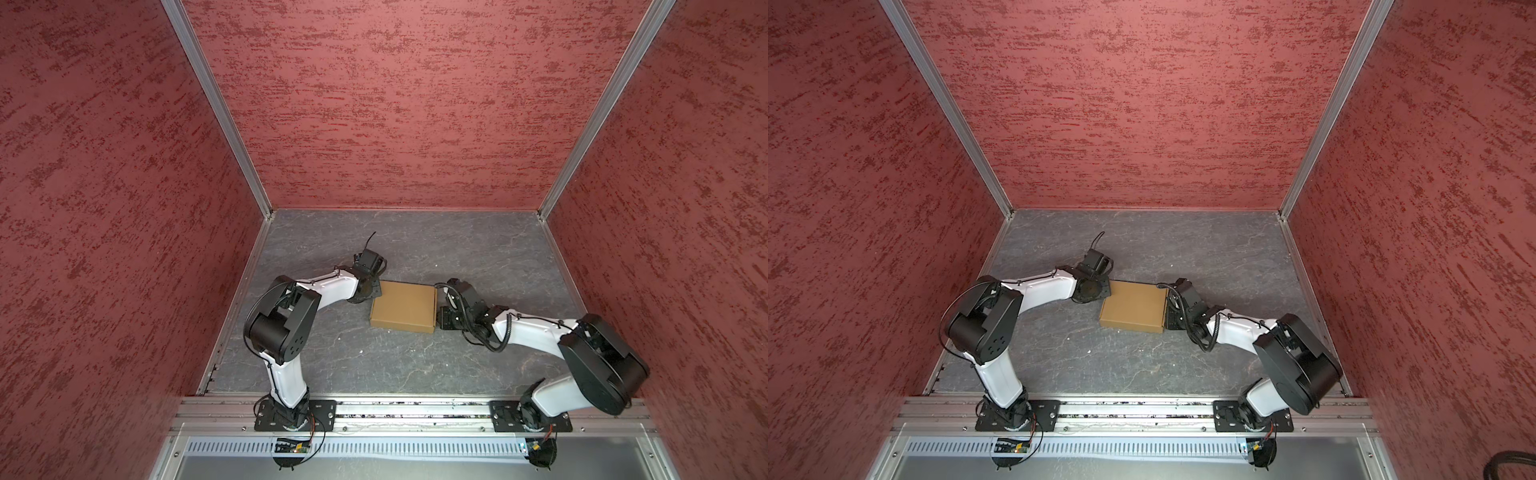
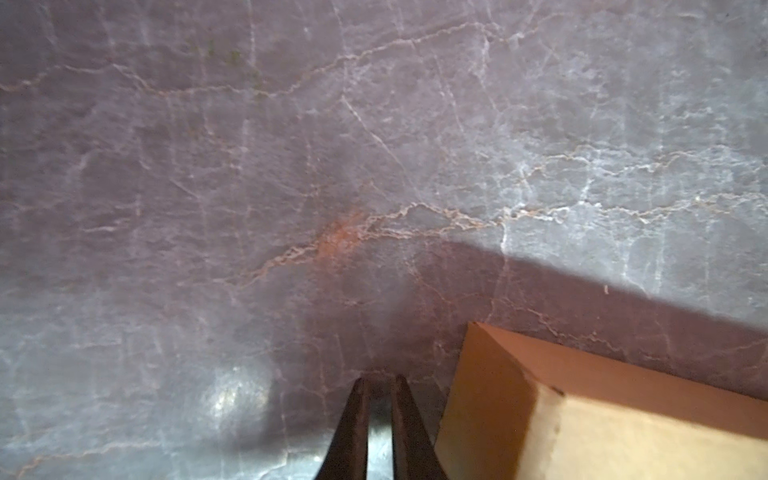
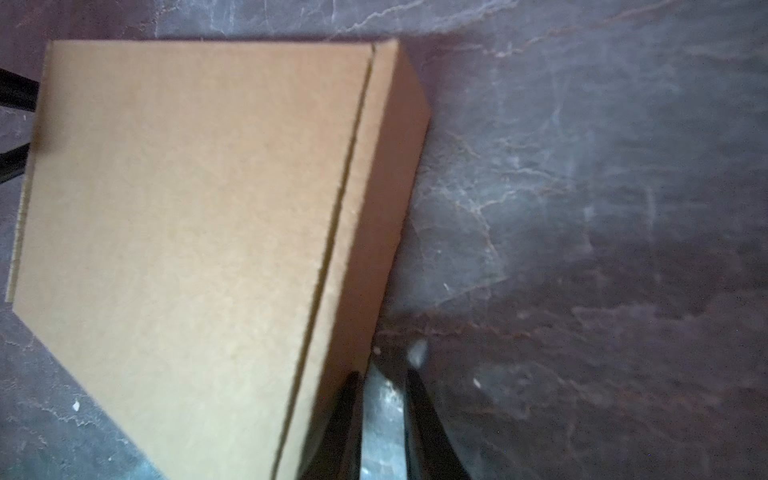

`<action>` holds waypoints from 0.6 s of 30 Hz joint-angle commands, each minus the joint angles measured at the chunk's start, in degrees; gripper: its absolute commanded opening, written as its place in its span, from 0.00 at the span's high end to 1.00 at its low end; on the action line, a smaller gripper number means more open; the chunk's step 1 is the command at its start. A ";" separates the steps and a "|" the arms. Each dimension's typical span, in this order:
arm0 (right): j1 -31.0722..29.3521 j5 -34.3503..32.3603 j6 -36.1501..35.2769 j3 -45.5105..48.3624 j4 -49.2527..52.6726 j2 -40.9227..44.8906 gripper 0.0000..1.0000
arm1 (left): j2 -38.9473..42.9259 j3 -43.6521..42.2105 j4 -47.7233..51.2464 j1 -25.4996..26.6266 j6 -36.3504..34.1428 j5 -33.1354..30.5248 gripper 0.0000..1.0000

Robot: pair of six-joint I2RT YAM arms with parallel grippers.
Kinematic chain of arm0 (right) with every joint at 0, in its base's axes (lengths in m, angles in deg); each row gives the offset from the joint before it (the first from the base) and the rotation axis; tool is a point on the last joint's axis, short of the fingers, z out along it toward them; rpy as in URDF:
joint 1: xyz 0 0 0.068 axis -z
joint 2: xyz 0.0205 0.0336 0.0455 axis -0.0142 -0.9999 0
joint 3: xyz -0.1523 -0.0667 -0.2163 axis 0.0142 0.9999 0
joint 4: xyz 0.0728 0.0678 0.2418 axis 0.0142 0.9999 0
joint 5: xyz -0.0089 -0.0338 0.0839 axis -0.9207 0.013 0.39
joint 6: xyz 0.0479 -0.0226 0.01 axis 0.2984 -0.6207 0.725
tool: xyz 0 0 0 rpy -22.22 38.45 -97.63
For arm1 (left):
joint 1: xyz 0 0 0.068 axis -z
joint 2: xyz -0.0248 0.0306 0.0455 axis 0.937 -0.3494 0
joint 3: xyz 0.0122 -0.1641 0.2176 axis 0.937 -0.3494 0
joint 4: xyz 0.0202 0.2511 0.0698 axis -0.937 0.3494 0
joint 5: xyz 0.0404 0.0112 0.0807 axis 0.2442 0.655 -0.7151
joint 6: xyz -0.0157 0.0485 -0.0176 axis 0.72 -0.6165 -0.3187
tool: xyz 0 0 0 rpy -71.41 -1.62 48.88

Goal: Fold the paper box

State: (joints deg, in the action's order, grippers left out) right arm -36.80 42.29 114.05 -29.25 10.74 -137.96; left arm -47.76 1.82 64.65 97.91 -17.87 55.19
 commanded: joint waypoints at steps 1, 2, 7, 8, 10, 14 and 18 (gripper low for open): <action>-0.31 -5.87 0.43 0.02 3.93 3.83 0.77 | 2.93 -2.00 1.60 -0.43 0.58 -0.19 0.87; -0.29 -6.68 -0.45 -0.82 5.70 4.32 0.77 | 4.20 -2.47 2.25 -0.82 0.45 -0.46 0.87; 0.21 -8.97 -5.18 -6.43 12.38 4.75 0.76 | 11.91 -4.15 6.08 -3.10 -0.52 -2.37 0.86; 0.22 -9.62 -6.28 -7.90 13.57 4.56 0.76 | 13.71 -4.34 7.14 -3.29 -0.67 -3.03 0.86; 0.22 -10.46 -9.17 -11.85 15.42 3.77 0.76 | 18.32 -5.39 9.39 -3.31 -0.74 -4.18 0.86; 0.22 -8.23 -15.65 -21.36 16.77 0.12 0.76 | 28.76 -9.69 13.53 -1.47 1.09 -4.89 0.86; 0.21 -4.46 -21.42 -31.57 17.29 -7.10 0.76 | 39.36 -14.96 17.06 5.17 5.71 -5.85 0.86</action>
State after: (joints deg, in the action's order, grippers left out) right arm -36.71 35.88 98.56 -56.40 26.01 -141.67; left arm -12.35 -10.55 76.67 99.79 -15.53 50.60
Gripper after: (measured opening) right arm 0.240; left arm 0.136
